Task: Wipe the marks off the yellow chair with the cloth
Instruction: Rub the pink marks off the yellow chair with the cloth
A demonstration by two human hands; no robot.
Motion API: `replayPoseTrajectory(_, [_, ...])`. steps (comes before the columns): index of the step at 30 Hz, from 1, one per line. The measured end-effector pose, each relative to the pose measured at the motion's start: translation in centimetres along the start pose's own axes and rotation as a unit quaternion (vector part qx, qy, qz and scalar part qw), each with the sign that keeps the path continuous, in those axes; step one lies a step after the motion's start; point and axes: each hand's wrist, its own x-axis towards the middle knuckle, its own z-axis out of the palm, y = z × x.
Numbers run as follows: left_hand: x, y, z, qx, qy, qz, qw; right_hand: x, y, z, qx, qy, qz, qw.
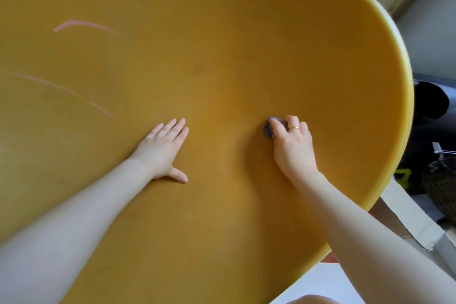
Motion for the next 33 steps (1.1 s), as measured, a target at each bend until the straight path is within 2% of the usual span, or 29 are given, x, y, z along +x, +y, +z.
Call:
replayPoseTrajectory(3, [0.2,-0.4,0.5,-0.025,0.001,0.009,1.000,0.8,-3.3,1.8,0.013,0.029,0.042,0.999])
replayPoseTrajectory(6, [-0.1,-1.1,0.6,-0.044,0.003,0.020,0.999,0.0,-10.8,4.8,0.089,-0.040,0.027,0.995])
replayPoseTrajectory(9, [-1.3,-3.5,0.3,-0.047,0.056,-0.015,0.997,-0.5,-17.3,6.7,0.182,-0.049,-0.024,0.982])
replayPoseTrajectory(10, [-2.0,-4.6,0.2,-0.042,0.067,-0.030,0.996,-0.7,-18.8,6.9,0.214,-0.075,-0.058,0.972])
replayPoseTrajectory(12, [-3.4,-7.2,0.0,-0.043,0.064,-0.066,0.995,-1.0,-20.9,6.6,0.265,-0.113,-0.138,0.947])
replayPoseTrajectory(14, [-4.8,-9.5,-0.4,-0.047,0.040,-0.106,0.992,-0.4,-21.7,6.1,0.307,-0.138,-0.169,0.926])
replayPoseTrajectory(17, [-6.7,-12.2,-0.7,-0.016,0.041,-0.160,0.986,1.6,-21.3,5.5,0.333,-0.078,-0.139,0.929])
replayPoseTrajectory(19, [-7.0,-13.6,-1.1,0.040,0.059,-0.177,0.982,2.4,-20.8,5.8,0.300,-0.019,-0.193,0.934])
replayPoseTrajectory(21, [-6.6,-14.7,-2.0,0.086,0.065,-0.181,0.977,2.2,-21.2,6.6,0.246,-0.014,-0.264,0.932])
replayPoseTrajectory(27, [-4.6,-17.0,-3.0,0.186,0.087,-0.228,0.952,5.8,-25.2,8.6,0.192,0.062,-0.330,0.922])
replayPoseTrajectory(31, [-5.2,-17.8,-1.6,0.131,0.127,-0.325,0.928,12.8,-28.5,7.1,0.254,0.132,-0.272,0.919])
replayPoseTrajectory(33, [-5.5,-17.9,-1.1,0.099,0.139,-0.340,0.925,14.7,-29.7,6.5,0.302,0.154,-0.224,0.914])
